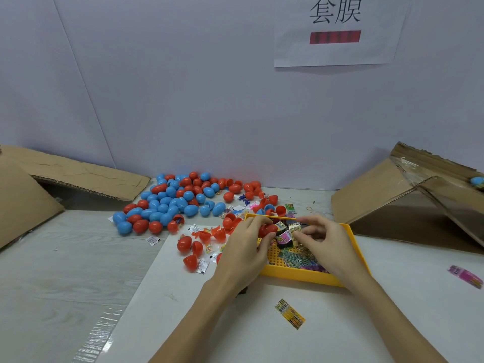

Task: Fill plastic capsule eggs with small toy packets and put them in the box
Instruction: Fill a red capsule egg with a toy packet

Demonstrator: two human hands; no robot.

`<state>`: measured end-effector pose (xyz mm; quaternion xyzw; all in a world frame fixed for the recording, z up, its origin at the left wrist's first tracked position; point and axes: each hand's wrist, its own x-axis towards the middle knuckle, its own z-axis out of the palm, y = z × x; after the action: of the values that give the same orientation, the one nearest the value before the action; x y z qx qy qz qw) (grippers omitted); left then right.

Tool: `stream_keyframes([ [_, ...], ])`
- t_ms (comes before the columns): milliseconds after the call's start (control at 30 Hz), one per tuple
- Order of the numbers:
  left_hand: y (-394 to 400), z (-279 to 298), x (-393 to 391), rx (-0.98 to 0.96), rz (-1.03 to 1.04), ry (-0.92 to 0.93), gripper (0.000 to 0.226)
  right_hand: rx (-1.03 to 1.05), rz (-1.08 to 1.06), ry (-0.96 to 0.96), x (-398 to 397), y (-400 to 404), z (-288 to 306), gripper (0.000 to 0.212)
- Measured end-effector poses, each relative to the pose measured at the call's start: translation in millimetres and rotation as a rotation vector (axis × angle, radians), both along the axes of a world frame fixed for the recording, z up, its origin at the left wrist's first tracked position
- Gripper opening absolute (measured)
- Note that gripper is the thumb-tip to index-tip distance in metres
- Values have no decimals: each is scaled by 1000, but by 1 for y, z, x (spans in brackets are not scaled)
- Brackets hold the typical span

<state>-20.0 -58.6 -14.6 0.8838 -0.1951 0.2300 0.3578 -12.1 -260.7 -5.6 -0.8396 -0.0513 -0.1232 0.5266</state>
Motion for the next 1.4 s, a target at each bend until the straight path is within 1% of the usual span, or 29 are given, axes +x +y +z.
stream_keyframes([
  [100,-3,4,-3,-27,-6,-33,29,53,28,7,-1,-2,0,11],
  [133,-4,5,-3,-37,-19,-47,28,71,47,6,-1,-2,1,8],
  [333,-8,10,-6,-120,-102,-71,25,101,101,3,-6,2,6,9],
  [433,-8,9,-6,-116,-95,-60,28,100,112,22,-7,2,6,12],
  [567,-7,8,-6,-61,-102,-60,33,98,172,58,-7,1,8,15],
  [700,-9,8,-8,-69,-98,-74,21,66,258,71,-9,2,10,20],
  [800,-9,9,-7,-115,-81,-75,13,79,300,89,-11,3,13,29],
  [900,-8,10,-7,-184,-42,-50,9,152,258,134,-8,5,11,46],
  [933,-8,11,-7,-194,-29,-41,8,181,231,143,-7,5,10,49],
  [967,-8,11,-7,-200,-19,-32,8,199,208,131,-6,5,9,47],
  [1033,-8,11,-7,-204,-6,-9,9,199,196,64,-6,4,9,37],
  [1133,-8,11,-7,-174,-11,27,11,149,276,3,-8,4,10,32],
  [1233,-9,10,-8,-148,-38,46,11,67,283,-21,-6,5,6,9],
  [1267,-9,10,-8,-148,-43,44,12,66,277,-28,-5,5,5,6],
  [1400,-9,9,-8,-108,-54,58,24,95,248,-21,-5,1,4,4],
])
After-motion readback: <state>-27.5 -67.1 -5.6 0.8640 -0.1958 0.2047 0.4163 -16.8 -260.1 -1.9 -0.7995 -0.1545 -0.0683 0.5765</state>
